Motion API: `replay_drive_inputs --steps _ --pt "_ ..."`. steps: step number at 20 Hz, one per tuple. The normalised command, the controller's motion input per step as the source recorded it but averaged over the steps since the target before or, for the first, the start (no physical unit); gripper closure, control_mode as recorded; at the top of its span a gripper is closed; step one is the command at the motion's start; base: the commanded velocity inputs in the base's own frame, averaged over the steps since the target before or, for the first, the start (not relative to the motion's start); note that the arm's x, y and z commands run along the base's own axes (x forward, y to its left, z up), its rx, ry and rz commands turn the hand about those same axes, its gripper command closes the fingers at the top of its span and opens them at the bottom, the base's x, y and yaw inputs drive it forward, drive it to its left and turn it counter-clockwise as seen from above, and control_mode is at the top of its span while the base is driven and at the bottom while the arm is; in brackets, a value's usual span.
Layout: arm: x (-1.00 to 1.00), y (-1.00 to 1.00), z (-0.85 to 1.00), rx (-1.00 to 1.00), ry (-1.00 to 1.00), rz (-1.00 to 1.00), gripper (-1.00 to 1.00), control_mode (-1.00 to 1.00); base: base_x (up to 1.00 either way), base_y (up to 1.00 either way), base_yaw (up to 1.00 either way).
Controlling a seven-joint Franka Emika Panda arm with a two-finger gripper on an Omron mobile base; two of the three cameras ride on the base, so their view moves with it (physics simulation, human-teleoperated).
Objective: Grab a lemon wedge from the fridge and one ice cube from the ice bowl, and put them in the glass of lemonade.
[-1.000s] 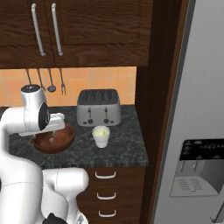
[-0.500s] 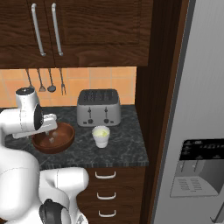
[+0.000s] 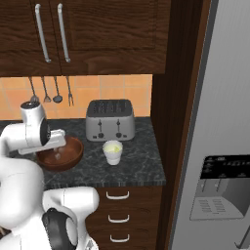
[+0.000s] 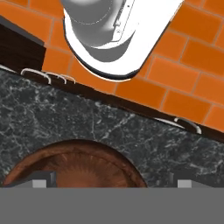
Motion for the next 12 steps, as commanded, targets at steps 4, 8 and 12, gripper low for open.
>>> replay_drive_inputs --steps 4,8,12 --pt "0.25 0.17 -0.21 0.0 0.0 -0.14 -1.0 -1.0 0.0 0.0 0.0" --pt "0.43 0.0 -0.14 0.0 0.0 -0.03 -1.0 -1.0 0.0 0.0 0.0" --pt "0.35 0.0 -0.14 0.0 0.01 0.0 -1.0 -1.0 0.0 0.0 0.0"
